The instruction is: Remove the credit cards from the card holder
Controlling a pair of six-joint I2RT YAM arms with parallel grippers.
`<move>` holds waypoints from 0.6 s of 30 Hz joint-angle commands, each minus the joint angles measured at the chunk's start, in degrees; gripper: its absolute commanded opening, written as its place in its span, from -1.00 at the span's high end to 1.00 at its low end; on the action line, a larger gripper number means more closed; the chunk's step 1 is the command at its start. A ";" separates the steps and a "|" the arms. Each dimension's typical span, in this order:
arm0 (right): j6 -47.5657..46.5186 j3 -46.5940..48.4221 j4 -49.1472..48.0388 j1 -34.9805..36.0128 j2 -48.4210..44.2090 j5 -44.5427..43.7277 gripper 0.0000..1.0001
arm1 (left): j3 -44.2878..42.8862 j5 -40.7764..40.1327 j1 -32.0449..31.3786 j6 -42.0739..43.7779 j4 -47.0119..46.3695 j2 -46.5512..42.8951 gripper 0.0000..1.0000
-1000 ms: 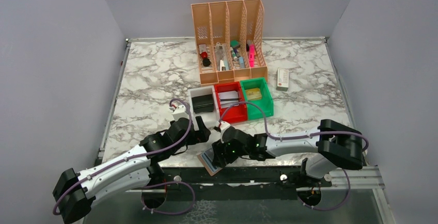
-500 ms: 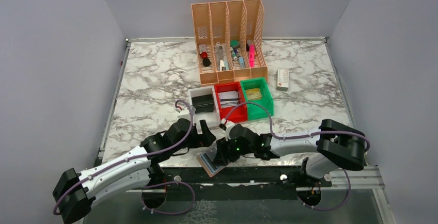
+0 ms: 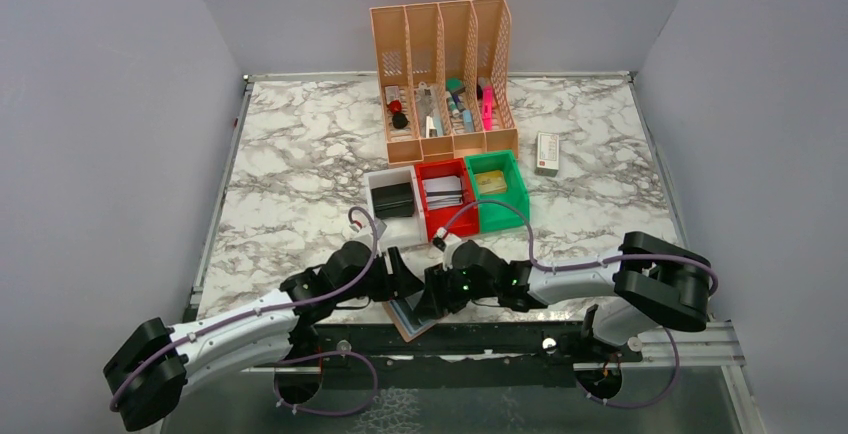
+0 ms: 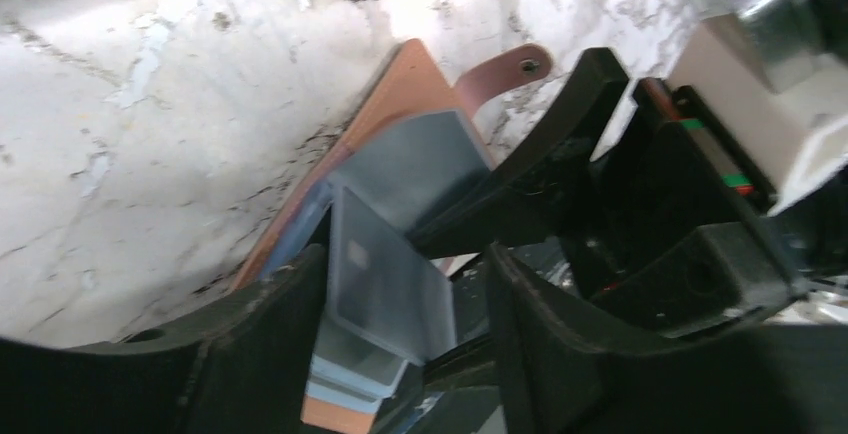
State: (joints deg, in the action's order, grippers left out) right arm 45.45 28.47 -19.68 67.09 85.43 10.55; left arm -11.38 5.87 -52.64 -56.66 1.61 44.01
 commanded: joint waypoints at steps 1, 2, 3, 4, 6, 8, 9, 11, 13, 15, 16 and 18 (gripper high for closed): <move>0.53 -1.87 1.48 -0.50 0.03 -0.09 -0.11 | 2.04 3.35 -0.27 -3.57 -9.92 0.78 -0.10; 0.64 -1.86 1.35 -0.47 0.07 -0.09 -0.11 | 2.42 3.79 -0.31 -4.03 -11.47 1.39 -0.04; 0.82 -1.97 1.20 -0.51 0.03 -0.21 -0.11 | 2.69 4.71 -0.33 -4.29 -13.53 2.22 0.01; 0.93 -2.07 1.03 -0.50 -0.12 -0.32 -0.12 | 2.87 5.44 -0.35 -4.45 -15.04 3.19 0.03; 0.92 -2.42 0.64 -0.50 -0.61 -0.64 -0.12 | 2.70 6.69 -0.36 -4.48 -16.95 5.44 0.06; 0.95 -2.48 0.99 -0.54 -1.51 -1.06 -0.14 | 1.88 7.04 -0.58 -3.93 -17.16 7.05 0.08; 0.79 -2.41 1.49 -0.51 -2.20 -1.38 -0.16 | 1.42 6.84 -0.54 -3.59 -17.28 7.55 0.09; 0.00 -2.45 2.79 -0.56 -4.31 -2.27 -0.25 | 0.54 6.07 -0.63 -3.06 -17.22 8.14 0.10; -0.63 -2.44 4.83 -0.48 -7.14 -4.09 -0.35 | -0.36 5.39 -0.58 -2.80 -17.30 8.69 0.10; -1.41 -2.56 7.09 -0.55 -10.32 -5.50 -0.42 | -1.28 5.24 -0.62 -2.45 -17.38 9.65 0.10; -1.86 -2.66 8.00 -0.54 -12.02 -6.19 -0.45 | -1.71 5.29 -0.62 -2.28 -17.42 10.36 0.10; -2.56 -2.99 10.41 -0.51 -15.18 -7.27 -0.50 | -2.41 5.34 -0.70 -2.10 -17.50 11.94 0.10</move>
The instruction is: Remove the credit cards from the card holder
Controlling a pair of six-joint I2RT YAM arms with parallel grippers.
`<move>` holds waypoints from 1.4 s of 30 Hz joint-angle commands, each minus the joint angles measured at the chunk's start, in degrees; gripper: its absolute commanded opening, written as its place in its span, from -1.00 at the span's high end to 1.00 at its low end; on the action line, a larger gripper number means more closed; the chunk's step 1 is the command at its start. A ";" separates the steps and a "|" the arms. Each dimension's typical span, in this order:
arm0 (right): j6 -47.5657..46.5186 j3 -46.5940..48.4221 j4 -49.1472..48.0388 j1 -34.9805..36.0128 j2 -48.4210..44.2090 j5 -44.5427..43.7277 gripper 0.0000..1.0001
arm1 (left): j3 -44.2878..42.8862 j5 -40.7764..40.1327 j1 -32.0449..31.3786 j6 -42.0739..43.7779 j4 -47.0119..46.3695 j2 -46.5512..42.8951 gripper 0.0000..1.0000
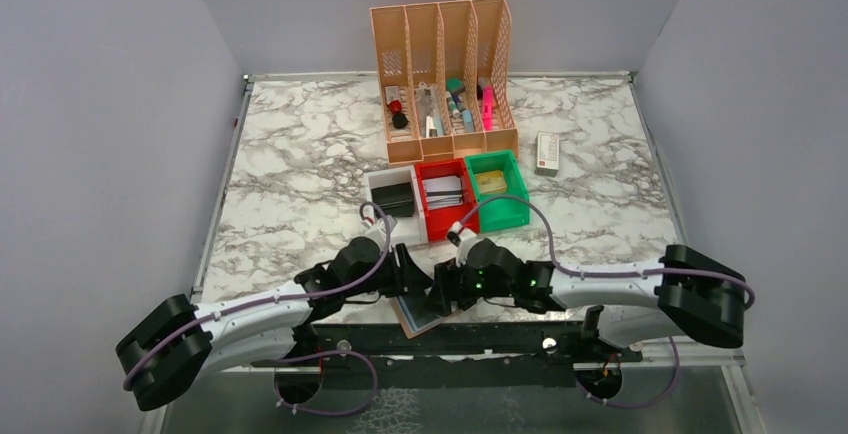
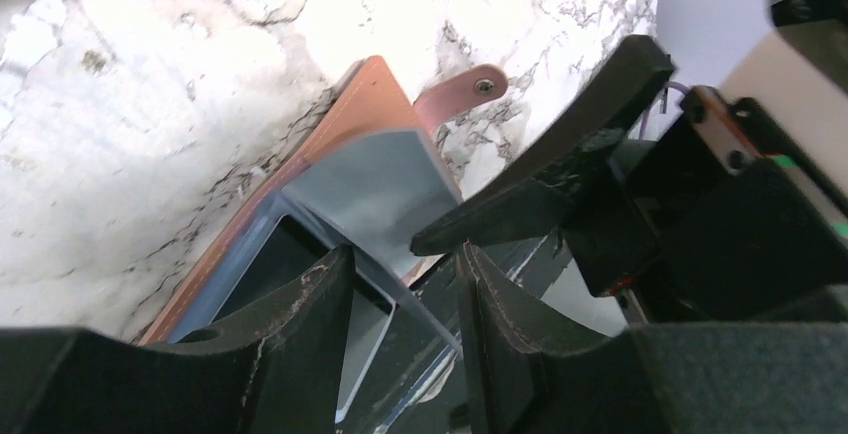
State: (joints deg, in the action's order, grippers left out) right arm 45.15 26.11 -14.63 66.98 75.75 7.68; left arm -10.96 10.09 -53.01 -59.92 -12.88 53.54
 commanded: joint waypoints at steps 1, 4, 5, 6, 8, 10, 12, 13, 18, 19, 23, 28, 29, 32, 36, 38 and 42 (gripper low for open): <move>-2.59 -0.74 6.41 -0.44 -6.87 -5.11 -0.51 | -3.18 1.16 -0.33 1.31 -3.02 3.19 0.10; -2.63 -0.90 10.23 -0.45 -9.93 -7.35 -0.54 | -4.71 0.92 -0.51 1.79 -3.23 5.10 0.10; -2.50 -0.91 11.67 -0.44 -10.72 -8.00 -0.54 | -5.21 0.83 -0.57 1.93 -3.35 5.71 0.10; -2.25 -1.01 12.94 -0.38 -11.63 -8.76 -0.54 | -5.71 0.81 -0.66 2.18 -3.50 6.45 0.10; -1.60 -1.81 14.59 -0.44 -13.82 -10.04 -0.54 | -6.67 0.71 -0.84 2.72 -3.46 7.90 0.10; -0.95 -2.88 15.58 -0.42 -16.66 -10.99 -0.54 | -7.49 0.87 -1.09 3.06 -3.47 9.24 0.10; -0.11 -4.39 15.58 -0.41 -19.01 -11.39 -0.54 | -8.01 0.67 -1.65 3.23 -3.47 10.30 0.10; 0.12 -5.16 15.17 -0.44 -19.98 -11.29 -0.54 | -8.10 0.45 -1.92 3.23 -3.45 10.64 0.10; -0.25 -6.29 13.19 -0.41 -20.99 -9.30 -0.48 | -8.56 -0.88 -2.87 2.91 -3.52 11.76 0.10; -0.19 -6.02 13.33 -0.44 -20.53 -9.40 -0.47 | -8.80 -0.86 -2.96 3.10 -3.39 11.95 0.10; -0.13 -4.65 14.57 -0.40 -18.31 -10.15 -0.32 | -9.21 -3.82 -3.47 3.12 -0.88 10.87 0.11; -2.33 -1.49 16.45 -0.40 -14.38 -11.55 -0.12 | -9.10 -8.41 -3.59 3.55 6.62 7.71 0.09; -2.91 -0.70 17.08 -0.47 -13.45 -12.13 -0.10 | -8.92 -8.55 -3.60 3.62 7.56 7.33 0.08; -4.56 0.99 17.83 -0.41 -11.13 -13.67 -0.07 | -7.65 -7.79 -3.67 3.38 8.23 6.50 0.05; -6.29 3.19 18.93 -0.41 -7.14 -14.84 0.03 | -6.50 -7.41 -4.26 2.47 8.18 5.79 0.03; -6.46 4.01 20.21 -0.38 -4.67 -15.57 0.12 | -6.42 -7.45 -4.78 2.28 7.94 5.63 0.03; -5.52 4.12 21.84 -0.43 -2.19 -16.65 0.22 | -6.52 -7.06 -5.87 2.07 7.22 6.31 -0.01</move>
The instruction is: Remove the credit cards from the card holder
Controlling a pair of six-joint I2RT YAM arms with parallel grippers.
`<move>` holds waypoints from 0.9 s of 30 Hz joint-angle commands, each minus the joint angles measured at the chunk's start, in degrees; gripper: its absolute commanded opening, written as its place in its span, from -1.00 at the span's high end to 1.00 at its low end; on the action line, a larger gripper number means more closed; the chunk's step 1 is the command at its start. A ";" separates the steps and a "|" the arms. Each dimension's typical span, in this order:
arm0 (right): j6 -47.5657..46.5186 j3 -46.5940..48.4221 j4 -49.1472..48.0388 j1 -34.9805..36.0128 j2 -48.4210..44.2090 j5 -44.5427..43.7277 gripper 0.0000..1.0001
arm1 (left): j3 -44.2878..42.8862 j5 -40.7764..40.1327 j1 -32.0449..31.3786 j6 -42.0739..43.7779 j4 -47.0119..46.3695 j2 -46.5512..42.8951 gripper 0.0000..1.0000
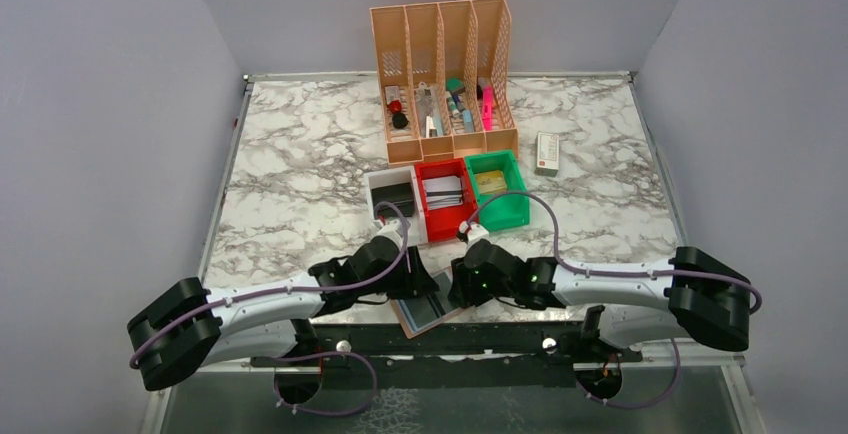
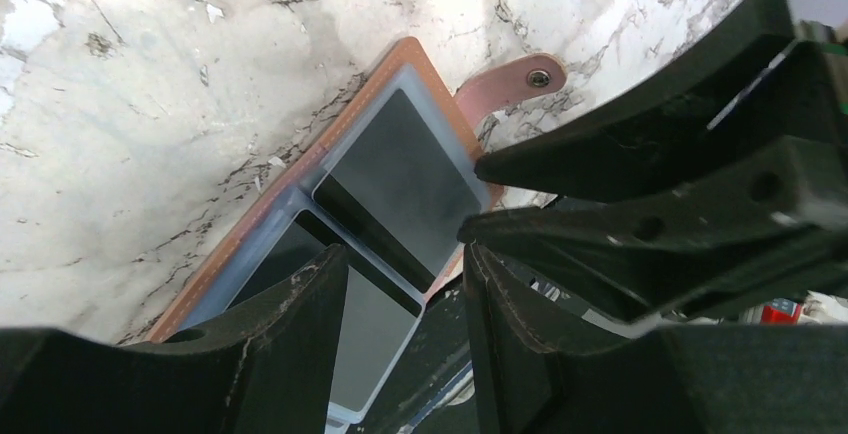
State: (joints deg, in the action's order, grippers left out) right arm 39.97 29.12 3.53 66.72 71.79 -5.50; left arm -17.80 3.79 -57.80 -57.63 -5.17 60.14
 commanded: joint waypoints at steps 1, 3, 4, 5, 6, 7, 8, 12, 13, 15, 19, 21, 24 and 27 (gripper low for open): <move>-0.02 0.80 3.85 -0.11 1.85 -3.78 0.22 | 0.31 -0.68 -1.44 -0.38 -0.72 0.02 -0.02; 0.74 -0.06 4.15 -0.20 1.99 -4.14 0.23 | 0.42 -0.78 -2.19 -0.67 -1.38 0.78 -0.05; 0.92 -0.51 4.01 -0.16 2.08 -3.98 0.23 | 0.52 -0.92 -2.56 -0.80 -1.80 1.31 -0.07; 1.16 -0.94 3.76 -0.14 2.16 -3.69 0.23 | 0.49 -1.08 -2.78 -0.99 -2.26 1.84 -0.08; 1.51 -1.39 3.31 -0.14 2.21 -3.23 0.23 | 0.46 -1.29 -3.18 -1.19 -2.56 2.43 -0.09; 1.74 -1.89 2.68 -0.13 2.29 -2.54 0.23 | 0.39 -1.83 -3.58 -1.37 -2.73 3.01 -0.10; 2.11 -2.54 1.96 -0.13 2.30 -1.99 0.24 | 0.28 -2.55 -4.01 -1.58 -2.83 3.61 -0.10; 3.49 -3.65 1.13 -0.15 2.31 -1.47 0.35 | 0.31 -4.58 -5.23 -2.45 -2.71 5.85 -0.10; 3.72 -3.80 1.08 -0.17 2.14 -1.59 0.44 | 0.44 -5.10 -5.56 -2.98 -2.75 6.50 -0.10; 3.89 -4.18 0.62 -0.11 1.70 -1.39 0.65 | 0.68 -6.85 -6.50 -3.78 -2.76 7.95 -0.10; 4.34 -4.66 -0.29 -0.11 0.56 -0.66 0.83 | 0.64 -9.46 -8.70 -4.99 -2.38 11.70 -0.03; 4.78 -5.13 -1.20 -0.19 0.01 -0.07 0.85 | 0.77 -11.02 -9.93 -6.07 -2.06 13.51 0.00; 5.28 -5.69 -2.38 -0.14 0.24 0.52 0.86 | 0.74 -12.67 -11.56 -7.56 -1.42 15.85 0.00; 5.44 -5.49 -2.39 -0.12 2.27 0.73 0.87 | -0.07 -13.67 -12.80 -8.47 -0.43 17.77 -0.03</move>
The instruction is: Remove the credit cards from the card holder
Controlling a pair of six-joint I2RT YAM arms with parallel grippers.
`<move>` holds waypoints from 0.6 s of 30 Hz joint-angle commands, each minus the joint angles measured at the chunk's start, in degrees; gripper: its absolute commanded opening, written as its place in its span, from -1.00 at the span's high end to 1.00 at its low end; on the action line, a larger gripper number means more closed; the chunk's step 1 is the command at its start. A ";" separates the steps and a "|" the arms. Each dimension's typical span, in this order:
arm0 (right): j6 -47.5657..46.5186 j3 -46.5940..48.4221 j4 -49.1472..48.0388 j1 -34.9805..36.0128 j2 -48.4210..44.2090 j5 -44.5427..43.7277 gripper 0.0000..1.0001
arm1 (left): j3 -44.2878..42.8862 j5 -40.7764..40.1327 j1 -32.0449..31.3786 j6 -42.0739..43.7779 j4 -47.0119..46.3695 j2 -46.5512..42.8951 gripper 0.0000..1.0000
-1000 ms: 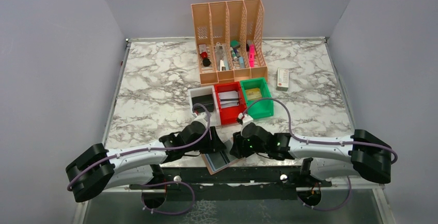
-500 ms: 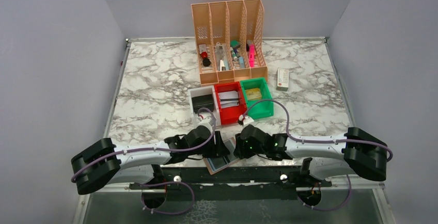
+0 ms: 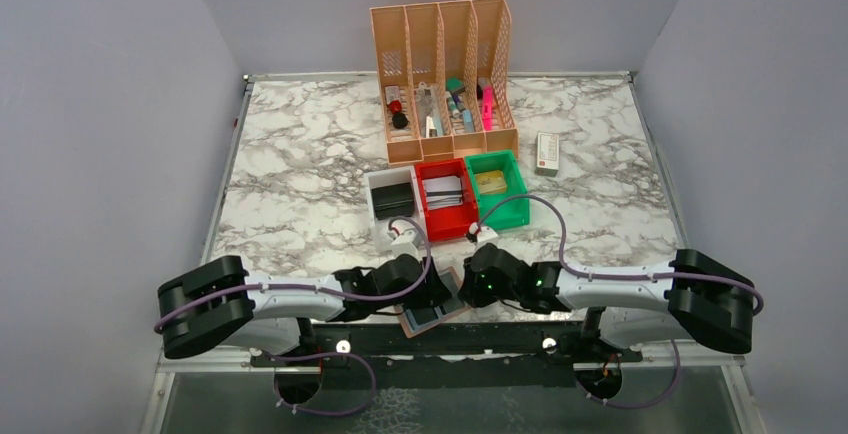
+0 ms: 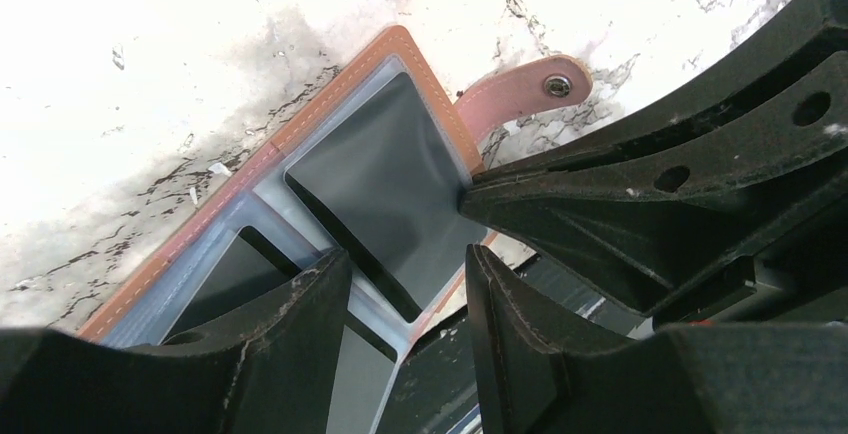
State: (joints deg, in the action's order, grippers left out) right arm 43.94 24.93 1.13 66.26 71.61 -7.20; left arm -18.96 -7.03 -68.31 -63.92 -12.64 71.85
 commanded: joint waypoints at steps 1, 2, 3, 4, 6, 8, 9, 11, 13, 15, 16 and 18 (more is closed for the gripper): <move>1.49 -1.13 -0.03 0.35 3.10 2.68 0.90 | 0.82 -3.16 -2.61 -2.32 7.45 6.44 -0.04; 1.56 -1.04 -0.18 0.31 3.70 2.90 0.92 | 0.49 -3.44 -2.87 -2.42 7.81 6.66 -0.04; 1.54 -1.02 -0.36 0.33 4.14 3.19 0.93 | 0.12 -3.76 -3.14 -2.67 8.55 6.67 -0.04; 1.62 -1.04 -0.60 0.32 4.49 3.36 0.94 | -0.07 -4.28 -3.58 -3.08 9.32 6.34 -0.04; 1.69 -1.16 -0.96 0.29 4.69 3.67 0.98 | 0.33 -5.25 -3.93 -4.28 10.20 5.17 -0.04; 1.84 -1.27 -1.23 0.29 4.53 3.77 0.99 | 1.40 -5.99 -4.02 -5.42 10.28 3.05 -0.04; 1.82 -1.29 -1.29 0.29 4.36 3.77 0.99 | 2.08 -6.32 -4.13 -5.95 10.36 1.70 -0.04; 1.76 -1.24 -1.31 0.30 3.84 3.93 0.99 | 3.53 -6.99 -4.11 -6.73 10.35 -1.06 -0.04; 1.59 -1.52 -1.97 0.30 2.87 4.56 0.99 | 4.61 -7.38 -4.14 -7.03 10.36 -3.34 -0.04; 1.91 -2.09 -3.21 0.29 1.59 5.34 0.99 | 5.10 -7.08 -4.15 -6.75 10.58 -4.71 -0.03; 2.07 -2.35 -3.57 0.32 1.09 5.55 0.99 | 5.06 -6.66 -4.12 -6.44 10.76 -4.94 -0.03; 2.39 -2.15 -3.56 0.28 0.81 5.44 0.98 | 4.57 -5.75 -4.11 -5.77 11.44 -4.55 -0.03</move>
State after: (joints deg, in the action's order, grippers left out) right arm 45.10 24.16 -2.13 66.04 72.64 -4.56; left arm -16.29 -13.56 -71.85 -70.11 -10.17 66.37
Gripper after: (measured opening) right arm 0.015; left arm 0.514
